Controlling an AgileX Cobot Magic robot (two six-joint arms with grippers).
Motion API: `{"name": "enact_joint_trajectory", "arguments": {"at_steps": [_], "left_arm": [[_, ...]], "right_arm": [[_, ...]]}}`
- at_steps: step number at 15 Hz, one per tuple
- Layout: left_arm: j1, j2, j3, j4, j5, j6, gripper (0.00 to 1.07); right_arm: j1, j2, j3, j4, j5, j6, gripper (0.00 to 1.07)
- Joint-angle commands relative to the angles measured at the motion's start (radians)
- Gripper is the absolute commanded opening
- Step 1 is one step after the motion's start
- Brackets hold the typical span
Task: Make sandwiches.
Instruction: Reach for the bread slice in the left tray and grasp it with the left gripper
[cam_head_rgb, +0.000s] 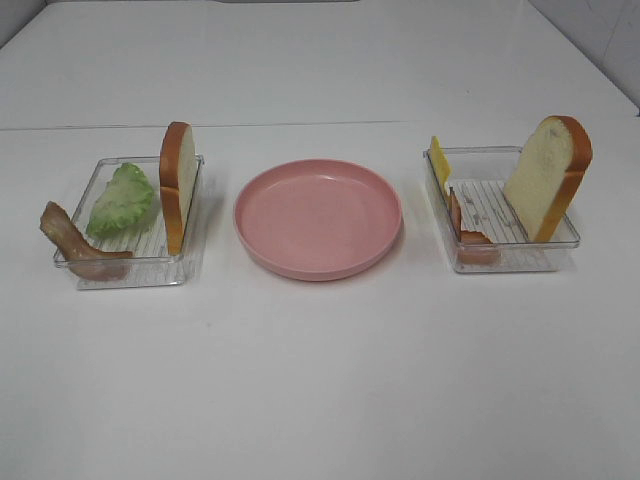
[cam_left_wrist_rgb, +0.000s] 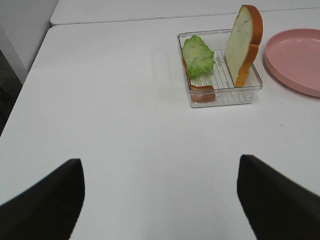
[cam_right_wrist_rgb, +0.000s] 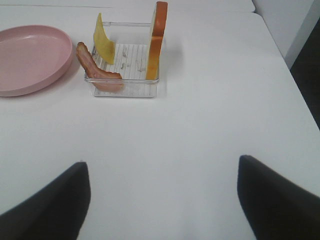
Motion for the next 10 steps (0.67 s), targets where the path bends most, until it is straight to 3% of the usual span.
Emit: {"name": "enact_joint_trajectory", "arguments": {"at_steps": [1, 10], "left_arm": [[0.004, -0.019, 0.006, -0.003, -0.009, 0.001, 0.79], [0.004, -0.019, 0.006, -0.003, -0.009, 0.001, 0.79]], "right_arm": [[-0.007, -0.014, 0.002, -0.001, -0.01, -0.009, 0.76], [-0.007, -0.014, 0.002, -0.001, -0.01, -0.009, 0.76]]}}
